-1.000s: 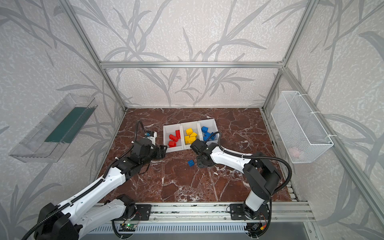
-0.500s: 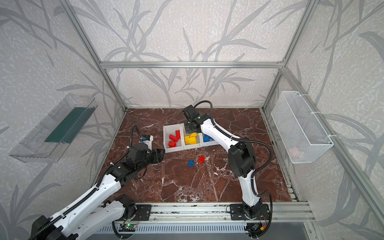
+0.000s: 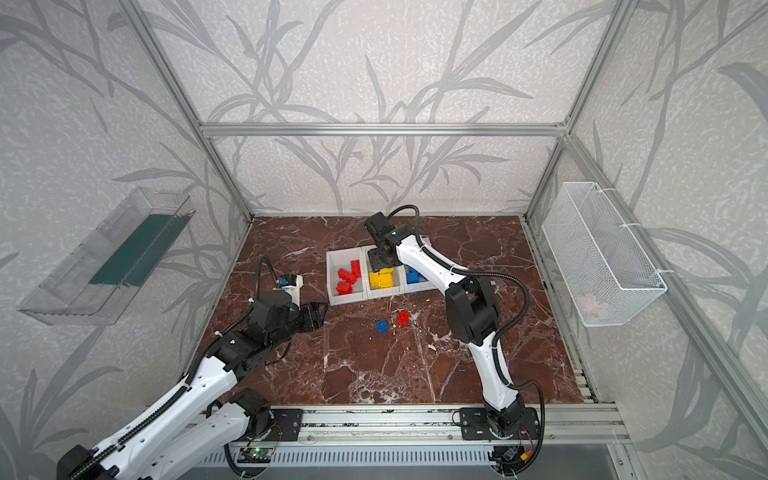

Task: Sort the legos into containers by color
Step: 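Carry the small yellow brick into the middle compartment and open the right gripper, then grasp the last blue brick with the left gripper while the right arm withdraws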

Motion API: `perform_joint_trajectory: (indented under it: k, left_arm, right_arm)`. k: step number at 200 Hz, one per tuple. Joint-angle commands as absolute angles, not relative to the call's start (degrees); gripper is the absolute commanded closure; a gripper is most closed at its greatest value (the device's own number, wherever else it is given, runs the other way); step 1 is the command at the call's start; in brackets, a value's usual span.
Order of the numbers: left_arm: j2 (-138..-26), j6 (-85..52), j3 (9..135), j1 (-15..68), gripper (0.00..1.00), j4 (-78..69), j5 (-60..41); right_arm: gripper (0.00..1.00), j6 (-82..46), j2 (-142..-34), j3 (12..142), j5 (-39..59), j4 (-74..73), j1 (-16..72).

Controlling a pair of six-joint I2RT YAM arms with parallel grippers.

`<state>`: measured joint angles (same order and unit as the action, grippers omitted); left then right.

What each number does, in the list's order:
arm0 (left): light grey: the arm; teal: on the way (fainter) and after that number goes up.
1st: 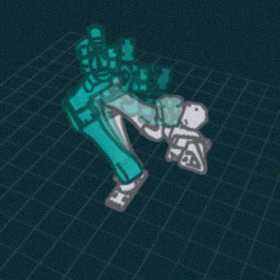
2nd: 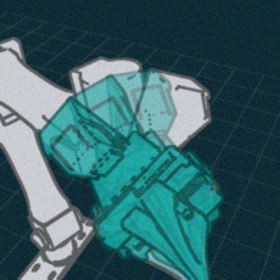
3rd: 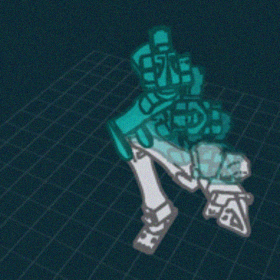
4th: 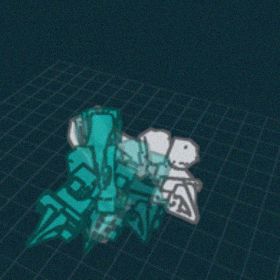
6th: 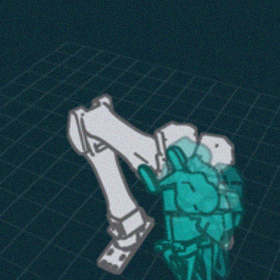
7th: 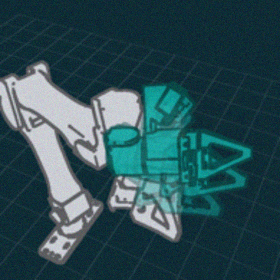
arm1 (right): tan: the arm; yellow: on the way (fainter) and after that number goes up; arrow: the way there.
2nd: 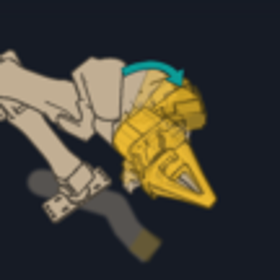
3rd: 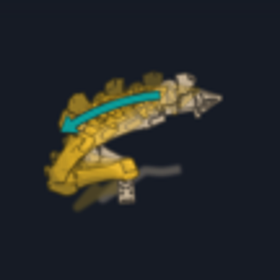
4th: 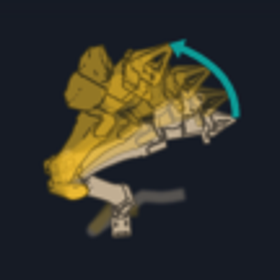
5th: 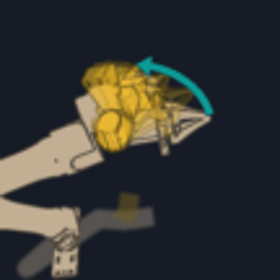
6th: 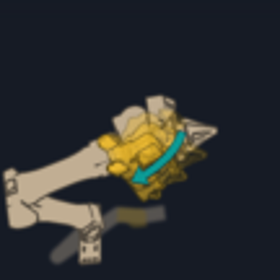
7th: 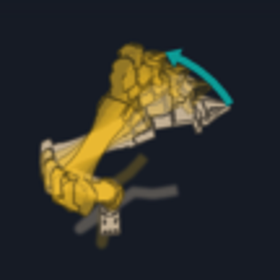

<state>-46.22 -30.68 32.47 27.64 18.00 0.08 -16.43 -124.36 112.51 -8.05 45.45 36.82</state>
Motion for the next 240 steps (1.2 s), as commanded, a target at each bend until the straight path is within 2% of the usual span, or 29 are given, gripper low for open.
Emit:
perform_joint_trajectory:
  k: [1,62,109,143,158,177,212,240]
  left_arm:
    - [-46.1,-31.5,31.9,27.4,0.34,18.6,-0.2]
    - [-46.8,-30.8,32.6,27.6,0.35,19.7,-0.6]
    - [-50.1,-29.3,33.9,27.6,0.35,19.2,-2.6]
    - [-53.3,-28.2,35.4,28.2,0.35,18.9,-3.7]
    - [-55.2,-27.1,36.2,28.8,0.35,18.7,-4.5]
    - [-58.0,-25.5,37.5,29.9,0.35,18.5,-5.4]
    - [-64.9,-21.7,41.0,33.4,0.35,17.5,-6.7]
    - [-73.6,-13.9,47.0,39.6,0.35,20.1,-5.3]
  right_arm:
    - [0.28,-16.7,-119.4,111.1,-7.3,45.7,36.9]
    - [0.28,-16.1,-109.8,102.5,-7.1,44.1,36.9]
    - [0.27,-18.9,-93.5,83.0,-9.5,41.1,36.0]
    - [0.26,-28.4,-78.9,64.8,-11.8,38.1,35.4]
    - [0.26,-30.5,-71.9,56.6,-11.8,34.2,35.4]
    - [0.26,-33.5,-66.1,51.5,-14.8,37.5,35.4]
    - [0.26,-38.5,-59.0,44.6,-14.4,40.5,35.4]
    - [0.26,-41.5,-55.4,40.9,-14.2,40.9,35.5]
